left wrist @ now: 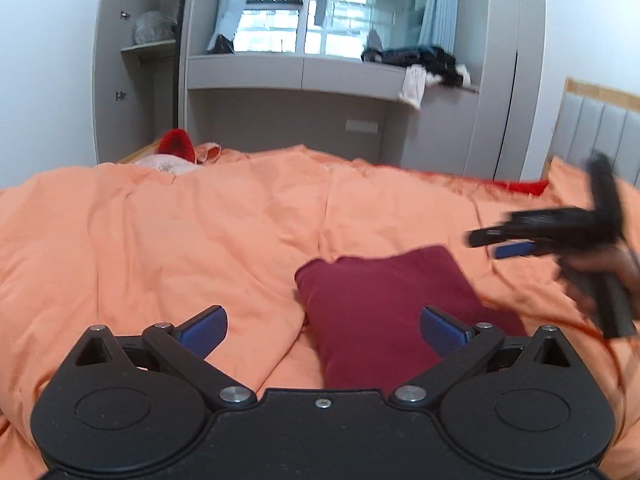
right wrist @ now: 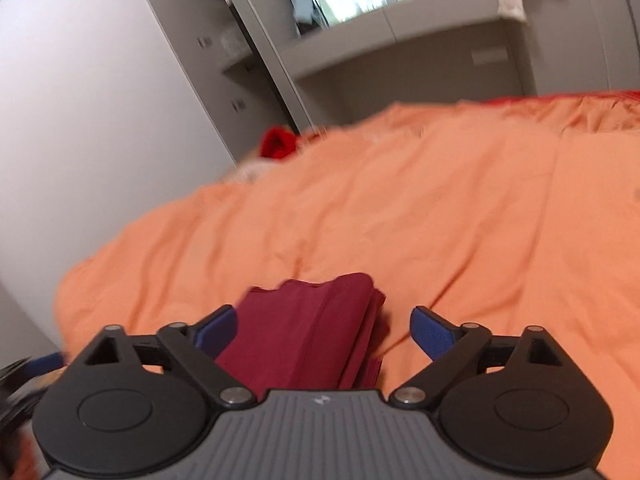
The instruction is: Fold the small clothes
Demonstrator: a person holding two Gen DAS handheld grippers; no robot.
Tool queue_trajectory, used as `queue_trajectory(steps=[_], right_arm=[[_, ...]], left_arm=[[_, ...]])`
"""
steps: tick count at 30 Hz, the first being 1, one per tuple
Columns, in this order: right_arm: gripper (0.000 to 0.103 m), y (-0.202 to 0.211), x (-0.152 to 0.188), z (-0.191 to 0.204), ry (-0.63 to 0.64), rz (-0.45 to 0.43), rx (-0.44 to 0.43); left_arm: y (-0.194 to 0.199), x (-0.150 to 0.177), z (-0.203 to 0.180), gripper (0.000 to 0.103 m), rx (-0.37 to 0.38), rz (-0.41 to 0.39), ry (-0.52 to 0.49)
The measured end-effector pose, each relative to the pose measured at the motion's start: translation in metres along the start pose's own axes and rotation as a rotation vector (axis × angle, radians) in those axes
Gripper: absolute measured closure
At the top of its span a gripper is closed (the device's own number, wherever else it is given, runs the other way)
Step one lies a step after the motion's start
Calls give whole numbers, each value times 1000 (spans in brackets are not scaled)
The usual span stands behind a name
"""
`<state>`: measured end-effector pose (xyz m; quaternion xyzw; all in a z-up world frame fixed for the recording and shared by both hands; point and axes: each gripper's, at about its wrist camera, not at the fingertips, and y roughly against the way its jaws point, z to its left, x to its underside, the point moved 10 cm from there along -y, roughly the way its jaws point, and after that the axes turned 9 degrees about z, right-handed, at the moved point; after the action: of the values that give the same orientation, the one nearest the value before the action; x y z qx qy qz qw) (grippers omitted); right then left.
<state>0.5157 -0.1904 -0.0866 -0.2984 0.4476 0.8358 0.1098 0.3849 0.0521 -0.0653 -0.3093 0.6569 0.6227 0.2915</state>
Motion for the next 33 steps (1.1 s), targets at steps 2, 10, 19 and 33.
queue_trajectory(steps=[2,10,19,33], right_arm=[[31,-34,-1,-10,-42,78,-5],[83,-75,-4,-36,-242,25,-277],[50,-75,17,-67,-390,57,-301],[49,39,118,65,148,20,-109]], left_arm=[[-5,2,-1,1,-15,21,-10],[-1,-2,-1,1,28,-1,23],[-4,-3,10,1,17,13,78],[-49,43,-2,1,-36,194,-36]])
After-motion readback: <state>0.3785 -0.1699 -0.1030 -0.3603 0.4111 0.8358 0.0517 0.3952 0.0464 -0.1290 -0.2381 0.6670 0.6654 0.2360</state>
